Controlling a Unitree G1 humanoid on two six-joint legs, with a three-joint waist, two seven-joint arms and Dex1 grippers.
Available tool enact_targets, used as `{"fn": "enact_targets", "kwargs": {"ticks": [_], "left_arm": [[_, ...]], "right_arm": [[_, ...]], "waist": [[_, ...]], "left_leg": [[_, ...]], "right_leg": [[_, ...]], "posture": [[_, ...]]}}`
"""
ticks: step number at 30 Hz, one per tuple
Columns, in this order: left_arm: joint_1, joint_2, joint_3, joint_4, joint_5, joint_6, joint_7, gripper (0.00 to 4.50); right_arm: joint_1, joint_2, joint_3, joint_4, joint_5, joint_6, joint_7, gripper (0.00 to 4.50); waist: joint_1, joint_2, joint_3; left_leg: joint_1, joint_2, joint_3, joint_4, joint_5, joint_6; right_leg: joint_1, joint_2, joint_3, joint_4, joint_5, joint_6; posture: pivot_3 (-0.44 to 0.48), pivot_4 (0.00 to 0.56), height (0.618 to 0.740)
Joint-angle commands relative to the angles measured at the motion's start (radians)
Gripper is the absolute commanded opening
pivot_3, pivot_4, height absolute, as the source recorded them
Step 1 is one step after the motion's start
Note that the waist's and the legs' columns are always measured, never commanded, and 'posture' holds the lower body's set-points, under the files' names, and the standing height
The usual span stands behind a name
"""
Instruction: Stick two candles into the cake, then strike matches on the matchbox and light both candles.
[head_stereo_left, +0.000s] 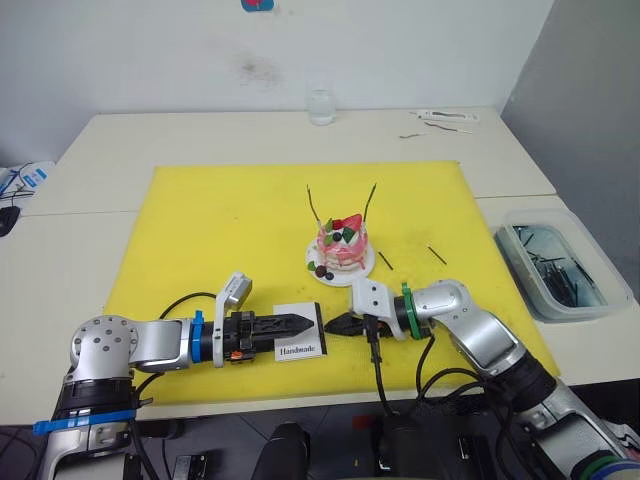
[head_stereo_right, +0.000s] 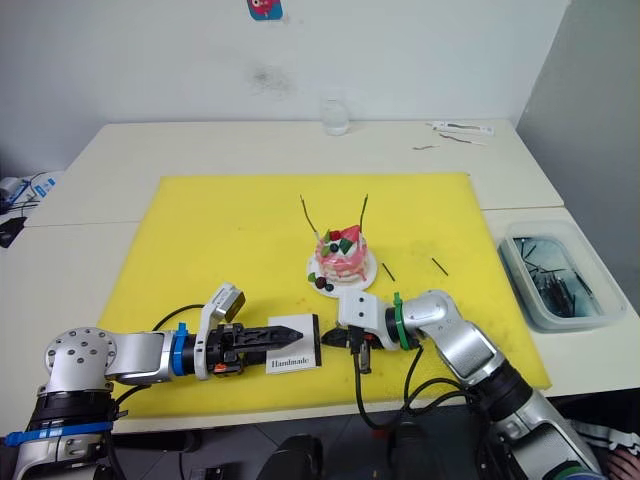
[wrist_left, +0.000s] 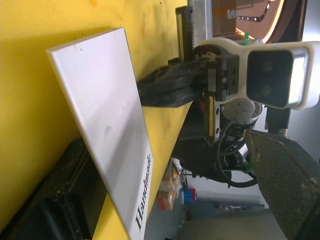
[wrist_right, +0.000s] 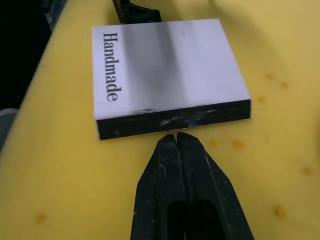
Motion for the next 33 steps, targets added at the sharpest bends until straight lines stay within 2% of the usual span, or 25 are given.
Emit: {"fn": "enact_targets", "kwargs": {"ticks": [1, 11, 22, 33], "left_arm": [[0.018, -0.008, -0.022, 0.006, 0.028, 0.013, 0.019, 4.5], [0.013, -0.02, -0.009, 0.016, 0.026, 0.013, 0.033, 4.5], [0.016, -0.042, 0.002, 0.019, 0.038, 0.013, 0.051, 4.5], [0.021, -0.049, 0.011, 0.011, 0.041, 0.013, 0.059, 4.5]], "right_arm": [[-0.024, 0.028, -0.01, 0.018, -0.006, -0.009, -0.019, 0.02], [-0.009, 0.06, -0.007, -0.008, 0.004, 0.032, -0.018, 0.02], [-0.016, -0.004, 0.0, -0.016, 0.014, 0.044, 0.06, 0.02], [-0.01, 0.033, 0.004, -0.047, 0.053, 0.104, 0.072, 0.02]], "waist": [[0.0, 0.0, 0.0], [0.0, 0.0, 0.0], [0.003, 0.001, -0.001], [0.002, 0.002, -0.002]], "left_leg": [[0.0, 0.0, 0.0, 0.0, 0.0, 0.0], [0.0, 0.0, 0.0, 0.0, 0.0, 0.0], [0.0, -0.001, 0.0, 0.0, 0.0, 0.0], [0.0, 0.0, -0.001, 0.0, 0.0, 0.0]], "right_leg": [[0.0, 0.0, 0.0, 0.0, 0.0, 0.0], [0.0, 0.0, 0.0, 0.0, 0.0, 0.0], [0.0, -0.001, 0.0, 0.0, 0.0, 0.0], [0.0, 0.0, 0.0, 0.0, 0.0, 0.0]], "posture": [[0.0, 0.15, 0.74], [0.0, 0.15, 0.74], [0.0, 0.15, 0.74], [0.0, 0.15, 0.74]]}}
